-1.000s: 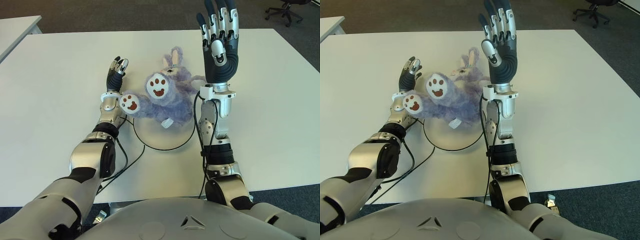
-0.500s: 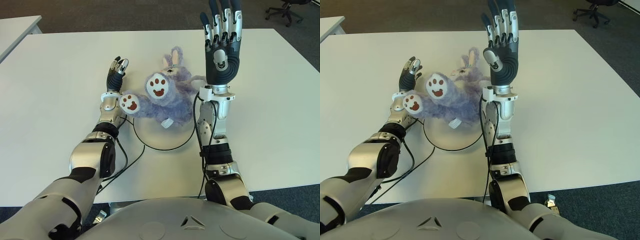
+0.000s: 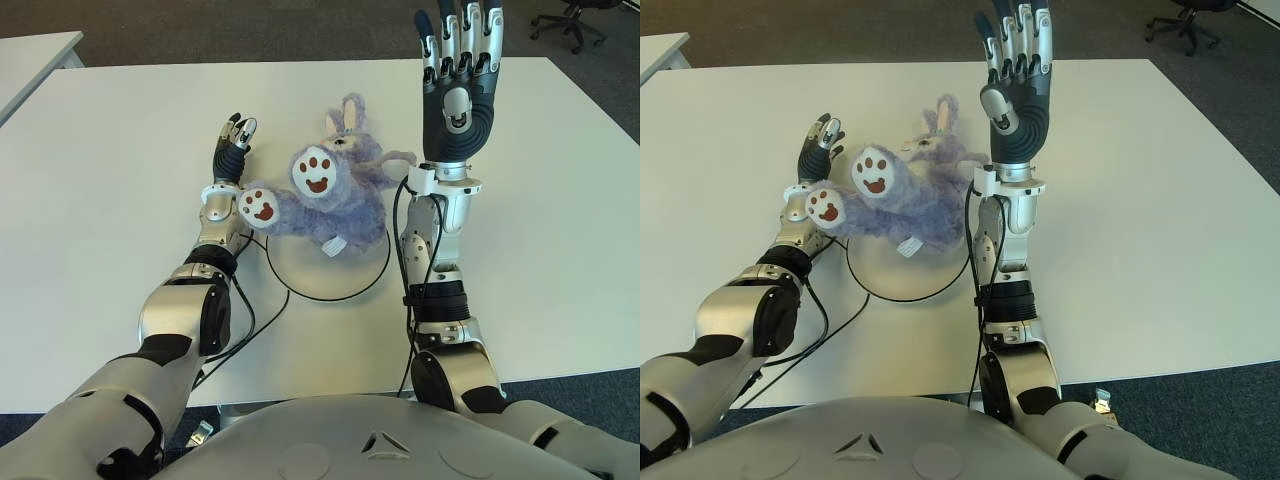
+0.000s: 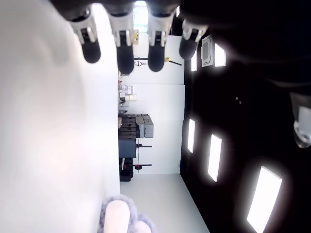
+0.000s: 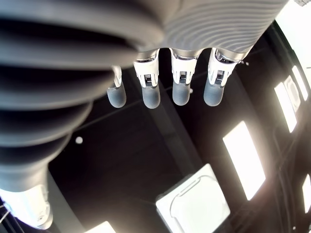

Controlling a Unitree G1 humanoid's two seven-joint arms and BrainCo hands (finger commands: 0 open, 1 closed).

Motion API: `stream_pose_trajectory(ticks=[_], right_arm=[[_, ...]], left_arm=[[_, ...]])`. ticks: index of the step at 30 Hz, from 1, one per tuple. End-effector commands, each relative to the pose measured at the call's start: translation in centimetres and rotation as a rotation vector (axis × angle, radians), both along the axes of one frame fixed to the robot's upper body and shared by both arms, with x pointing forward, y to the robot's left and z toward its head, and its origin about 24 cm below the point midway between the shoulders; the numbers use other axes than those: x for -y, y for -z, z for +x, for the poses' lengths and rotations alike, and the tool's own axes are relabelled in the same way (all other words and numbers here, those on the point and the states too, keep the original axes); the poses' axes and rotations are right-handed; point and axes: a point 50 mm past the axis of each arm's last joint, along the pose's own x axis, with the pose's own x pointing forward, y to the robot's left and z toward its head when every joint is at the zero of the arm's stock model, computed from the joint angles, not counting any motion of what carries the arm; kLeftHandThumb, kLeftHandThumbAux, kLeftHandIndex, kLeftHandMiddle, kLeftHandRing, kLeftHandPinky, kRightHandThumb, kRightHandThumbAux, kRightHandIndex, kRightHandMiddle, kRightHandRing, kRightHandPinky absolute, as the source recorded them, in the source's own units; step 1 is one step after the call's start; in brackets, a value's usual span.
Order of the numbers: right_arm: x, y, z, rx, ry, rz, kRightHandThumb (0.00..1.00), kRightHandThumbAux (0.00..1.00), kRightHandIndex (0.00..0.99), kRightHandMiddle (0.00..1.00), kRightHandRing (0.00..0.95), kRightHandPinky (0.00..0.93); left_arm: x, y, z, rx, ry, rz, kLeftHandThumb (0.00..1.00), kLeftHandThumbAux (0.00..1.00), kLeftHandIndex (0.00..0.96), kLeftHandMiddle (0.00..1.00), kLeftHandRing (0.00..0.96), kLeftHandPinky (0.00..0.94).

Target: Put the doll into the plate.

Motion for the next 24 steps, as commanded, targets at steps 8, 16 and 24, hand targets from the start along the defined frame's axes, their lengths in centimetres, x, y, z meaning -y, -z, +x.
stream_pose_trajectory(ticks=[8,16,24], right_arm=[[1.4,1.1,1.9,-0.049,0.032,-0.123,0.089,0.45,0.0,0.0,0.0,0.0],[2.0,1.3,2.3,-0.057,-0.023,-0.108,0.072,0.397,0.0,0.005,0.0,0.0],[2.7,1.2,2.7,-0.047,-0.007,-0.131,0.06,0.392,0.0,0.015,0.0,0.0]], left_arm=[[-0.1,5.4,-3.6,-0.236,-0.015,-0.039,0.0,0.38,0.013,0.123,0.126,0.112],[-0.3,5.4,-3.6,-0.235,-0.02,-0.032,0.0,0.381,0.013,0.128,0.13,0.104],[-0.6,5.4,-3.6,-0.232,-0.022,-0.024,0.0,0.379,0.021,0.133,0.13,0.101]])
